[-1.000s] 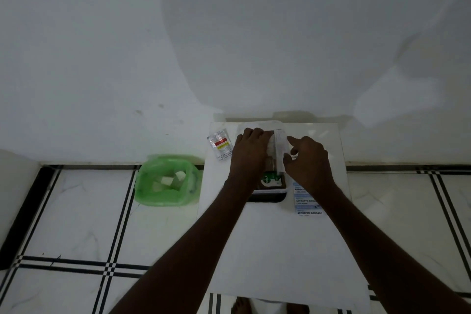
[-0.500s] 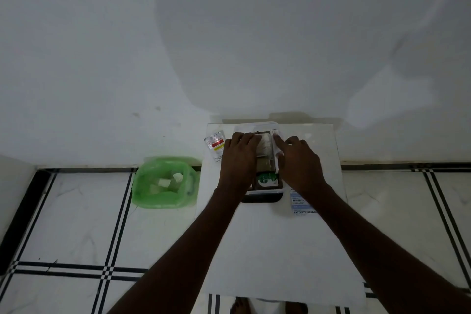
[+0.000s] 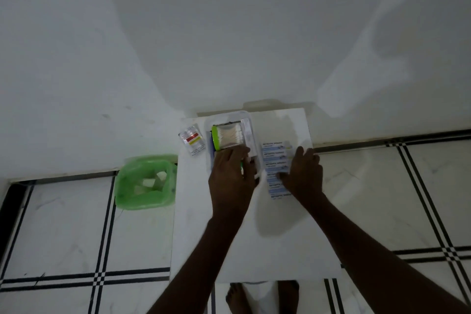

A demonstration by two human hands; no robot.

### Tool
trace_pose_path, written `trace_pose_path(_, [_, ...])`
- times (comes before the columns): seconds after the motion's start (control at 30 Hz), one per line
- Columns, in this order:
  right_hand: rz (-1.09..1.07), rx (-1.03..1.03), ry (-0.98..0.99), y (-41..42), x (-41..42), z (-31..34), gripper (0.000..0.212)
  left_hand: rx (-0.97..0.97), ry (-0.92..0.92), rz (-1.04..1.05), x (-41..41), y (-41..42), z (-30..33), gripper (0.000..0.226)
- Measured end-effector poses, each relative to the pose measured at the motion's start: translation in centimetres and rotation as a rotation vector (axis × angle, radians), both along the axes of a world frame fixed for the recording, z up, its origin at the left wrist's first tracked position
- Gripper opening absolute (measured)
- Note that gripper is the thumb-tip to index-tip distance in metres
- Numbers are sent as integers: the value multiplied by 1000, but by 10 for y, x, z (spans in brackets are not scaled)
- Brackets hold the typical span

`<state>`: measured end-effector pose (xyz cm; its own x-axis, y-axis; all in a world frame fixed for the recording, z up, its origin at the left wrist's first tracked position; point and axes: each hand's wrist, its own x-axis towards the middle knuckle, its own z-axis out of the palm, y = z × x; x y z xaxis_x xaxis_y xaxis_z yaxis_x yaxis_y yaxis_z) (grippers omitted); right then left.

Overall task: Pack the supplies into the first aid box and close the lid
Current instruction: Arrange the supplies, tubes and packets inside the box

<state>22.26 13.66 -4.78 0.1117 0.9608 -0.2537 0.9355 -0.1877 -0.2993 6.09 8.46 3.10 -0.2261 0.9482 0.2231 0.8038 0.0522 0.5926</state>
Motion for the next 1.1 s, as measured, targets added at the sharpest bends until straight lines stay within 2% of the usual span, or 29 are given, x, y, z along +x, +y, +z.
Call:
trace_pose_path(0.17, [-115,22,170,-2,-10,-22,60,35,-18,-23,6,-5,-12,24])
trace_pose_path(0.27, [-139,39,150,-5,-13,-19,50,75,-40,67,-7,0,-10,20])
trace_pose_path(0.43, [-56,204,70,2,-17,-12,70,160,-91,323,-66,29,-16,21])
trace_pose_path(0.5, [26,173,14,10,-22,-16,85,59,-73,389,-96,46,-31,20])
trace_pose_path(0.57, [101,133,-55,17,-27,-21,89,-135,-44,326,-117,62,-52,28])
trace_pose_path(0.67, [134,124,-123,22,-32,-26,77,-406,43,139,-130,79,-80,59])
trace_pose_path(0.8, [147,157,-137,29,-34,-24,59,-435,233,91,-129,89,-88,62])
trace_pose_path(0.97, [106,159,-52,36,-28,-15,46,-352,123,126,-133,85,-91,57])
trace_pose_path(1.1, [118,220,46,48,-24,13,30,-273,-4,268,-135,74,-91,49])
